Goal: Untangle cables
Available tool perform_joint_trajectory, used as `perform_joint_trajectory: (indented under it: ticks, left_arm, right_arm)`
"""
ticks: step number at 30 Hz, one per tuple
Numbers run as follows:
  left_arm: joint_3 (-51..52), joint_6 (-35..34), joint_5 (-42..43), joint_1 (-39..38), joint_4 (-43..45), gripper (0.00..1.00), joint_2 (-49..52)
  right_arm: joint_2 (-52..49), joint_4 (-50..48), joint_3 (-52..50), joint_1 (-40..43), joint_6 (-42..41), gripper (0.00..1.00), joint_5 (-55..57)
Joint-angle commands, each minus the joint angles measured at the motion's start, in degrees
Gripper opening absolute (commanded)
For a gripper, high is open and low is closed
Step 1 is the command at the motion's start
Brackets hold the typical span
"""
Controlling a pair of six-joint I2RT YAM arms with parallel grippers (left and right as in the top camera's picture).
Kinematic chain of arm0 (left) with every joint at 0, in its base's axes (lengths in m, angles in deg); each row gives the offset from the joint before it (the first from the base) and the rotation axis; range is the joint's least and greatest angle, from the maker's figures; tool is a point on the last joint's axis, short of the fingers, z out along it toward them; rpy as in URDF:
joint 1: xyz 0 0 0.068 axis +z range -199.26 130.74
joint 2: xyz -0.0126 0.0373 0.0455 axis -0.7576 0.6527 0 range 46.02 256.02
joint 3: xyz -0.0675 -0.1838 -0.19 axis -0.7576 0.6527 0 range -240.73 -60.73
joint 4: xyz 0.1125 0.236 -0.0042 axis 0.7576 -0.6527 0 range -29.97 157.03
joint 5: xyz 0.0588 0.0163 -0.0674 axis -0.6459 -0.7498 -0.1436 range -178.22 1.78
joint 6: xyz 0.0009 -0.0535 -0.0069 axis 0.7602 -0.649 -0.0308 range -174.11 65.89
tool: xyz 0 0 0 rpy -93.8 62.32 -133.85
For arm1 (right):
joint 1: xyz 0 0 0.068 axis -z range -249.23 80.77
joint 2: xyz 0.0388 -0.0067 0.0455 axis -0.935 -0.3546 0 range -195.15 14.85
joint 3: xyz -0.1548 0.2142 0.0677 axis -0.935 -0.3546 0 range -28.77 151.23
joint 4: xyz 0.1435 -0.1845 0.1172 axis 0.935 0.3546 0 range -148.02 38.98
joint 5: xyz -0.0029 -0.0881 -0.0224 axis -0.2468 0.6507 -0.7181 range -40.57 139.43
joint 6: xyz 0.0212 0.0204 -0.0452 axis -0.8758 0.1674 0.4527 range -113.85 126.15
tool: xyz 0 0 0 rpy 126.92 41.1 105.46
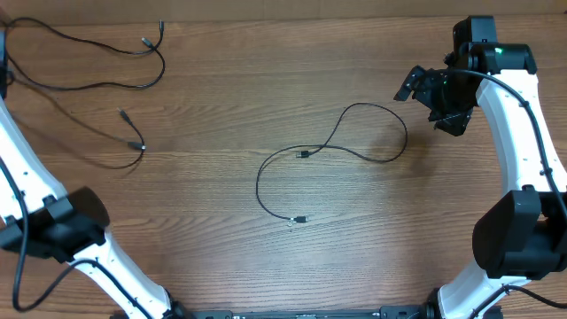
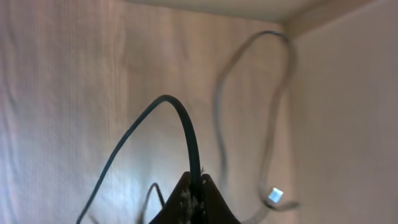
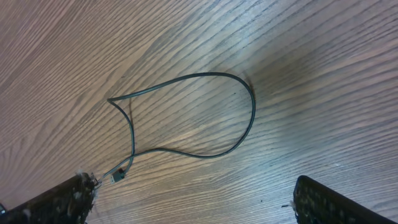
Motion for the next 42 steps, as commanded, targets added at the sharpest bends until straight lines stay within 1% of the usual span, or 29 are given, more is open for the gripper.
perform_joint_trajectory:
  ticks: [1, 4, 6, 7, 9, 10, 11, 12, 13, 15, 18, 20, 21, 22, 24, 30, 35, 39, 40, 41, 42]
  left_arm:
    - [-0.1, 5.0, -2.7, 1.9, 0.3, 0.05, 4.9]
    - [-0.1, 9.7, -2.7, 3.3, 2.4, 0.10, 8.4]
    - [-0.1, 12.2, -2.6, 4.2, 4.1, 0.19, 10.3]
    - [-0.1, 14.3, -1.8, 4.7, 5.4, 0.26, 11.4]
    - [-0.1, 17.6, 0.2, 5.6, 6.7, 0.31, 12.5]
    - [-0.1, 18.3, 1.3, 6.0, 7.2, 0.40, 13.0]
    - [-0.1, 19.1, 2.9, 6.5, 7.6, 0.50, 13.5]
    - [-0.1, 20.0, 4.6, 7.0, 7.8, 0.65, 13.7]
    - [-0.1, 20.5, 6.5, 7.5, 7.9, 0.75, 13.9]
    - [-0.1, 20.6, 9.1, 8.3, 7.7, 0.81, 14.0]
    - [-0.1, 23.2, 13.1, 9.0, 6.7, 0.86, 14.0]
    - [0.0, 25.1, 13.2, 9.0, 4.5, 0.96, 14.1]
    - [0.5, 26.2, 12.7, 9.0, 3.7, 0.98, 14.1]
    - [1.0, 27.0, 12.2, 8.9, 2.6, 1.00, 14.1]
    - [2.6, 27.9, 12.0, 8.7, 1.0, 1.00, 14.1]
    - [10.8, 28.0, 12.8, 8.5, -2.2, 1.00, 14.1]
    - [18.7, 28.5, 13.1, 8.2, -0.5, 1.00, 14.1]
    - [22.5, 33.6, 18.2, 8.3, 2.1, 1.00, 14.1]
    - [23.1, 33.9, 18.3, 8.3, 2.3, 1.00, 14.1]
    - [23.8, 33.9, 18.2, 8.3, 2.5, 0.98, 14.1]
    - [24.5, 33.9, 18.1, 8.3, 2.8, 0.88, 14.1]
  right_arm:
    - [1.3, -0.2, -0.2, 0.1, 0.0, 1.00, 0.2]
    - [1.3, -0.2, -0.2, 0.1, 0.0, 1.00, 0.2]
    - [1.3, -0.2, -0.2, 0.1, 0.0, 1.00, 0.2]
    - [1.3, -0.2, -0.2, 0.1, 0.0, 1.00, 0.2]
    - [1.3, -0.2, -0.2, 0.1, 0.0, 1.00, 0.2]
    - [1.3, -0.2, -0.2, 0.1, 0.0, 1.00, 0.2]
    - [1.3, -0.2, -0.2, 0.1, 0.0, 1.00, 0.2]
    - [1.3, -0.2, -0.2, 0.1, 0.0, 1.00, 0.2]
    - [1.3, -0.2, -0.2, 0.1, 0.0, 1.00, 0.2]
    - [1.3, -0.2, -0.2, 0.1, 0.0, 1.00, 0.2]
    - [1.3, -0.2, -0.2, 0.1, 0.0, 1.00, 0.2]
    - [1.3, -0.2, -0.2, 0.1, 0.0, 1.00, 0.2]
    - [1.3, -0.2, -0.2, 0.1, 0.0, 1.00, 0.2]
    - [1.3, -0.2, -0.2, 0.1, 0.0, 1.00, 0.2]
    - [1.3, -0.2, -0.2, 0.1, 0.0, 1.00, 0.2]
    - [1.3, -0.2, -0.2, 0.1, 0.0, 1.00, 0.2]
    - [1.3, -0.2, -0.2, 0.1, 0.0, 1.00, 0.2]
    - [1.3, -0.2, -0.2, 0.1, 0.0, 1.00, 0.2]
    - [1.3, -0.2, -0.2, 0.1, 0.0, 1.00, 0.2]
    - [1.3, -0.2, -0.2, 0.1, 0.0, 1.00, 0.2]
    - [1.3, -0.2, -0.2, 0.1, 0.0, 1.00, 0.2]
